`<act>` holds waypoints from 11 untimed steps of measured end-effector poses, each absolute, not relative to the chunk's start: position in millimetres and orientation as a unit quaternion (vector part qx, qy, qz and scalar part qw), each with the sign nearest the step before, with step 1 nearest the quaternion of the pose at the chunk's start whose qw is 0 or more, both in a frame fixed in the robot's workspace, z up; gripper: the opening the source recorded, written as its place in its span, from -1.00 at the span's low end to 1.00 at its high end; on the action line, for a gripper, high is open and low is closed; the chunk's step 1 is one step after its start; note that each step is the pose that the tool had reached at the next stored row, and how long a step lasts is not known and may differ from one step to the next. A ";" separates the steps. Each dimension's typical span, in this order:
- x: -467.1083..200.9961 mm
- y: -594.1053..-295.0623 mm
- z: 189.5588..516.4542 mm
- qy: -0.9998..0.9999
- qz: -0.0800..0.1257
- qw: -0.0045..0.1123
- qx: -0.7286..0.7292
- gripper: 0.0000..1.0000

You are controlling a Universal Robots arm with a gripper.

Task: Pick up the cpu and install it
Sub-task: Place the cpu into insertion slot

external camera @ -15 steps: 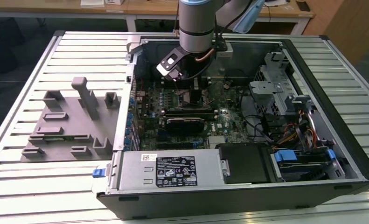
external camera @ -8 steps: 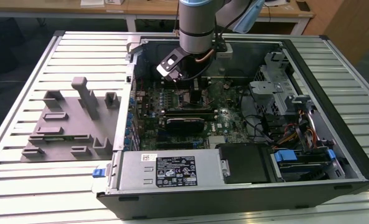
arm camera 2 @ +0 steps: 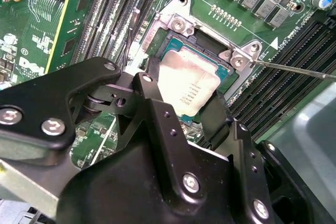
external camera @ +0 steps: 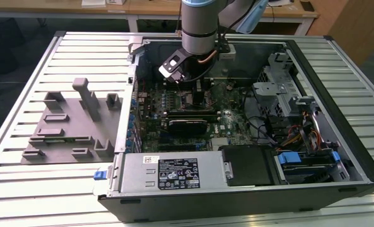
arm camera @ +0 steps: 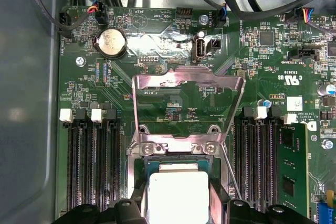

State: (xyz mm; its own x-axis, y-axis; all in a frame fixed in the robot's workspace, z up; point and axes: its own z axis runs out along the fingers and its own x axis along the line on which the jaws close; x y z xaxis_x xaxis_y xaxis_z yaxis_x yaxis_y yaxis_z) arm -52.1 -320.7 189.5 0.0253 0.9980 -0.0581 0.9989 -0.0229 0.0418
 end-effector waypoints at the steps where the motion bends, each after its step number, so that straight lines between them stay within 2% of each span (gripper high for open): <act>1: -52.1 -320.7 189.5 0.698 -0.006 0.035 0.715 0.12; 6: -51.8 -320.4 188.7 0.698 -0.005 0.035 0.715 0.15; 7: -51.9 -320.4 188.8 0.698 -0.005 0.035 0.715 0.26; 11: -52.1 -320.7 189.3 0.698 -0.006 0.035 0.715 0.26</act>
State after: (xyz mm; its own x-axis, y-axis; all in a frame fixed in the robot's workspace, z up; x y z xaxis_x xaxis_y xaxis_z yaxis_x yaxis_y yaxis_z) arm -52.1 -320.7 189.3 0.0253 0.9980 -0.0580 0.9989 -0.0229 0.0418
